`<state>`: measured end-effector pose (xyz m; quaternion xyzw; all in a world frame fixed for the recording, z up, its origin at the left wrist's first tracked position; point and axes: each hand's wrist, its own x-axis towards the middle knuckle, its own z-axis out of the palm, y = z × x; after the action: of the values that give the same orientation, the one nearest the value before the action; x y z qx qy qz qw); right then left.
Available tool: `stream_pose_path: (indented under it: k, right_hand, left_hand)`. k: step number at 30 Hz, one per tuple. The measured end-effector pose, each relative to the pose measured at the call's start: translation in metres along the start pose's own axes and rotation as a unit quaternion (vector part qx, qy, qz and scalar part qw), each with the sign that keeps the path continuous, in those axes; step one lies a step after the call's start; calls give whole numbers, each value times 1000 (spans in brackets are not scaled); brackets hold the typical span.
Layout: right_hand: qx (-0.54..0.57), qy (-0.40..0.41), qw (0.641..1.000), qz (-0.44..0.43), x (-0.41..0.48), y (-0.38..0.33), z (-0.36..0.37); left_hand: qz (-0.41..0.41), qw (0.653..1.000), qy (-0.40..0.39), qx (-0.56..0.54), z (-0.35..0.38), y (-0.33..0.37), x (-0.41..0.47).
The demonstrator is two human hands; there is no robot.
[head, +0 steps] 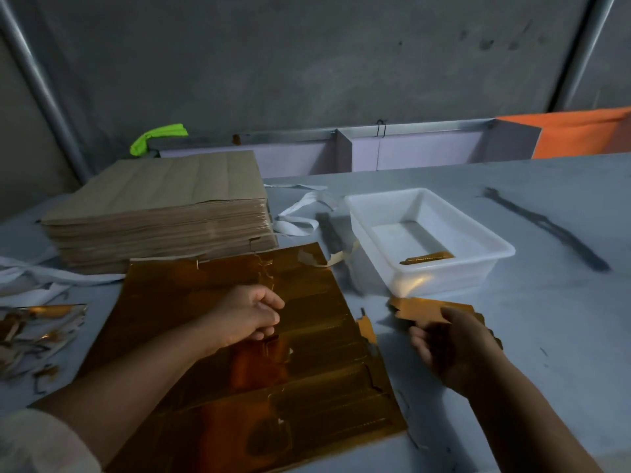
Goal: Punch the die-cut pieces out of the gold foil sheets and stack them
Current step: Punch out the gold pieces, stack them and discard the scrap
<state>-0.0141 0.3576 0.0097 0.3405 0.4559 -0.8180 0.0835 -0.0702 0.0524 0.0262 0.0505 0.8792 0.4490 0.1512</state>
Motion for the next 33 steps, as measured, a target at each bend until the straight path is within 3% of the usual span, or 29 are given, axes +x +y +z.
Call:
stream_pose_path:
  k: [3, 9, 12, 17, 21, 33]
  right_hand:
    - [-131, -46, 990, -4, -7, 6, 11]
    - [-341, -112, 928, -103, -18, 24, 61]
    - [-393, -111, 901, -149, -21, 30, 77]
    - [-539, -143, 811, -177, -26, 46, 91]
    - [-578, -209, 775, -147, -29, 58, 94]
    - [-645, -217, 722, -125, -26, 68, 98]
  left_hand:
    - [8, 999, 29, 28, -2, -12, -8]
    - [44, 978, 66, 191, 5, -30, -22]
    - [94, 965, 22, 244, 7, -34, -28]
    - [151, 931, -63, 326, 13, -30, -39]
    - [188, 907, -111, 361, 16, -25, -52]
    - [199, 868, -185, 415, 21, -18, -64]
